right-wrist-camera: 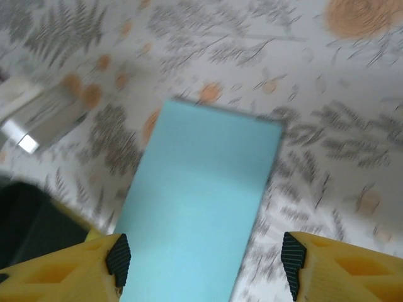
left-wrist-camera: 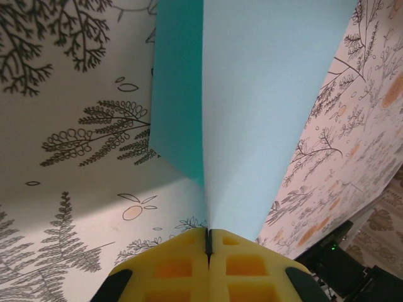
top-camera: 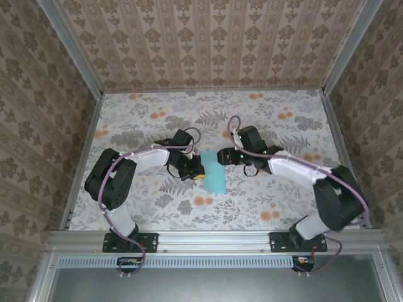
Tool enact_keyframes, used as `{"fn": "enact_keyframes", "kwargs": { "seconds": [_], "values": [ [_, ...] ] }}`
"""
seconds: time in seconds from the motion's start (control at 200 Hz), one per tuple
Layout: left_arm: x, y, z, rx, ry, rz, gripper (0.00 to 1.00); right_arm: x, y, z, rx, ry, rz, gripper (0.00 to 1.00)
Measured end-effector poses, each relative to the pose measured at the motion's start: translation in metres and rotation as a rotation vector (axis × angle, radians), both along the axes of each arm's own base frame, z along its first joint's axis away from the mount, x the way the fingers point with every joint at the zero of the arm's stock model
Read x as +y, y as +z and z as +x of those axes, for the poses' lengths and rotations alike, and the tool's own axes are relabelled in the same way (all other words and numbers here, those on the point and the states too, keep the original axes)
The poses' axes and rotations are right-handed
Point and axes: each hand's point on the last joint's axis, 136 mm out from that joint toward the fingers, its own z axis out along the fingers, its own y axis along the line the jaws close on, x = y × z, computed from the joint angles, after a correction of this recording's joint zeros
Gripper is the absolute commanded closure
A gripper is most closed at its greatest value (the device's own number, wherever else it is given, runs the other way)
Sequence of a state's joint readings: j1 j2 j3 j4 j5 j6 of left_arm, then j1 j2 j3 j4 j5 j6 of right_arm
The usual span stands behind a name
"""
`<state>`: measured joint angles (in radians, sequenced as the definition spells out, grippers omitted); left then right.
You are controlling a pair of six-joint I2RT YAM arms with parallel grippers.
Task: Fold a paper plane with a square sheet of paper (fold left side to right side)
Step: Third fold the triangle at the center of the table.
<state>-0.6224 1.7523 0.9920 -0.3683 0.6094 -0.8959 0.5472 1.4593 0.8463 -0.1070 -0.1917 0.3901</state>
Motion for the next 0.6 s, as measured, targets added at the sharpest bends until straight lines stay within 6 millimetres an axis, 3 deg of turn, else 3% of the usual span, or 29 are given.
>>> {"fn": "enact_keyframes", "kwargs": {
  "seconds": [0.165,0.305,0.41,0.6],
  "values": [
    [-0.003,0.001,0.001,0.012,0.020,-0.015,1.00,0.019,0.004,-0.065,-0.084,0.149,-0.031,0.21],
    [-0.006,0.004,0.001,0.024,0.023,-0.036,1.00,0.033,-0.009,-0.102,-0.111,0.251,-0.085,0.18],
    [-0.007,0.005,0.000,0.028,0.024,-0.044,1.00,0.041,-0.019,-0.114,-0.123,0.304,-0.130,0.17],
    [-0.008,0.006,0.001,0.030,0.025,-0.048,1.00,0.048,-0.045,-0.119,-0.116,0.362,-0.236,0.18]
  ]
}}
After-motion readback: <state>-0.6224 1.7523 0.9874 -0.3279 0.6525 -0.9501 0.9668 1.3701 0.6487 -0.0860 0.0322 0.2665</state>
